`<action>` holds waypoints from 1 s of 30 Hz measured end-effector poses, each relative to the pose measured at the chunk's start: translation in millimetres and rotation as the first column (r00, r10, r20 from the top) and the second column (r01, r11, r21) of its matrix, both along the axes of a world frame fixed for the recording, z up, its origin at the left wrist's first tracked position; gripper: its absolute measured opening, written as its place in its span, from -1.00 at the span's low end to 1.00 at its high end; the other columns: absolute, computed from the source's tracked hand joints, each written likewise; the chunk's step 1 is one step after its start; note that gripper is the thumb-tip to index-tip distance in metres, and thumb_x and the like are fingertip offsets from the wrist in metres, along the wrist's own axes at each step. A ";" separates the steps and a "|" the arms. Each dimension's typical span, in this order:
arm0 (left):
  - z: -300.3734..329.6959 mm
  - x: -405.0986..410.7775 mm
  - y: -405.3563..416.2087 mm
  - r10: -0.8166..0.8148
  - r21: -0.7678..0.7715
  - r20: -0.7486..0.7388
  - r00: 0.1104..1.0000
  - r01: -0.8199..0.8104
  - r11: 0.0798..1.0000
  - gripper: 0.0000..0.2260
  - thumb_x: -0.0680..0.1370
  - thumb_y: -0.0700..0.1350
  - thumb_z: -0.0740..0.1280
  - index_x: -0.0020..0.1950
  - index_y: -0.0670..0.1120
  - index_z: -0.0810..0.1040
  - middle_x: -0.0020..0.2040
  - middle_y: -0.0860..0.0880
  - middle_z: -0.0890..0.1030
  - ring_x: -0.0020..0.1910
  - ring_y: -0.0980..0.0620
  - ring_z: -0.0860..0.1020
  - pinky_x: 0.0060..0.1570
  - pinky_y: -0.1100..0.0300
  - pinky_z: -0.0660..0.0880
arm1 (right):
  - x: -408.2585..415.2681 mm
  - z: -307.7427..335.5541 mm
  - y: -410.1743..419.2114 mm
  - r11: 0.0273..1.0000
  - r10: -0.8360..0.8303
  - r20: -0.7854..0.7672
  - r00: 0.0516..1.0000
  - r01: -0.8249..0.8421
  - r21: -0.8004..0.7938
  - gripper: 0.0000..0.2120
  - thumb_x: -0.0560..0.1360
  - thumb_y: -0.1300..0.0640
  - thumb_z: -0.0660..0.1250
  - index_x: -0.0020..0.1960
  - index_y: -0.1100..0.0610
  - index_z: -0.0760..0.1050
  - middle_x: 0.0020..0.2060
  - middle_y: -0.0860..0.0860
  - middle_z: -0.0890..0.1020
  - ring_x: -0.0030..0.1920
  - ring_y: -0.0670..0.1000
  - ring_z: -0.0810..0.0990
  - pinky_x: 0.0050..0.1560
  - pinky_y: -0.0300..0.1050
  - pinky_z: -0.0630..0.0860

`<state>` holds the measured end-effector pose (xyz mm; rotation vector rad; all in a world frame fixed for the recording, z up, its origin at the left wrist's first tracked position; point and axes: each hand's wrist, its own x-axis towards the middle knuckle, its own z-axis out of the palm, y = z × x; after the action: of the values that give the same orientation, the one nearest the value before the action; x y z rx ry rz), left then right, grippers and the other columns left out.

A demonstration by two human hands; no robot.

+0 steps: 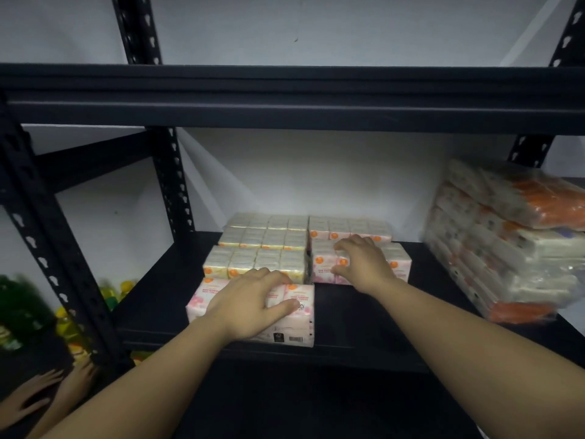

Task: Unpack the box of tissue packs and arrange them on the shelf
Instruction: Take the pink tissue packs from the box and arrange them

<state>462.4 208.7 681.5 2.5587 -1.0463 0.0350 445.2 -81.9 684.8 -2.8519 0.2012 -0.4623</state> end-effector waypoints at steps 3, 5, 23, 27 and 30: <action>-0.4 2.3 -1.1 0.010 0.010 -0.014 1.000 -0.010 1.000 -0.42 0.49 0.54 0.06 0.39 0.30 0.40 0.22 0.24 0.52 0.23 0.15 0.46 0.28 0.01 0.43 | 19.8 -4.9 -1.6 1.000 -0.009 0.023 1.000 0.010 -0.014 -0.47 0.54 -0.06 0.47 0.47 -0.02 0.45 0.39 0.00 0.50 0.35 0.08 0.41 0.38 0.06 0.38; -1.5 3.5 -1.7 0.020 0.010 -0.011 1.000 -0.020 1.000 -0.44 0.50 0.53 0.07 0.38 0.30 0.40 0.21 0.25 0.52 0.22 0.16 0.46 0.28 0.01 0.42 | 30.2 -10.0 -3.6 1.000 0.005 0.038 0.999 -0.004 -0.028 -0.48 0.56 -0.07 0.45 0.47 -0.02 0.44 0.39 0.00 0.49 0.35 0.09 0.40 0.36 0.05 0.37; 4.5 -15.9 -31.4 -0.008 0.070 0.080 0.997 0.002 0.998 -0.45 0.55 0.47 0.04 0.41 0.22 0.42 0.25 0.17 0.52 0.25 0.10 0.44 0.30 0.00 0.37 | -13.0 -6.5 -22.6 0.980 0.053 0.171 0.984 -0.084 0.182 -0.58 0.60 -0.02 0.41 0.43 0.03 0.50 0.40 -0.01 0.53 0.41 0.04 0.43 0.45 -0.02 0.35; 5.3 -39.7 -85.3 -0.080 0.085 0.096 0.992 0.072 0.994 -0.45 0.55 0.45 0.07 0.39 0.18 0.41 0.25 0.10 0.51 0.26 0.04 0.43 0.29 0.00 0.37 | -50.0 -9.6 -44.2 0.930 -0.078 0.285 0.955 -0.033 0.366 -0.85 0.56 0.03 0.45 0.10 0.06 0.66 0.03 -0.08 0.67 0.04 -0.10 0.62 0.13 -0.05 0.59; 4.3 -53.6 -131.0 -0.114 0.092 0.110 0.987 0.104 0.990 -0.46 0.56 0.43 0.10 0.39 0.15 0.42 0.28 0.07 0.51 0.27 0.00 0.43 0.30 -0.02 0.35 | -82.5 -12.9 -66.4 0.880 -0.183 0.281 0.942 0.029 0.474 -0.96 0.56 0.05 0.47 -0.01 0.00 0.67 -0.13 -0.18 0.69 -0.09 -0.22 0.64 0.00 -0.19 0.59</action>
<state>408.8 77.8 685.8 2.5974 -1.2547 0.1117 362.8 -148.2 671.9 -2.2657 0.3579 -0.7735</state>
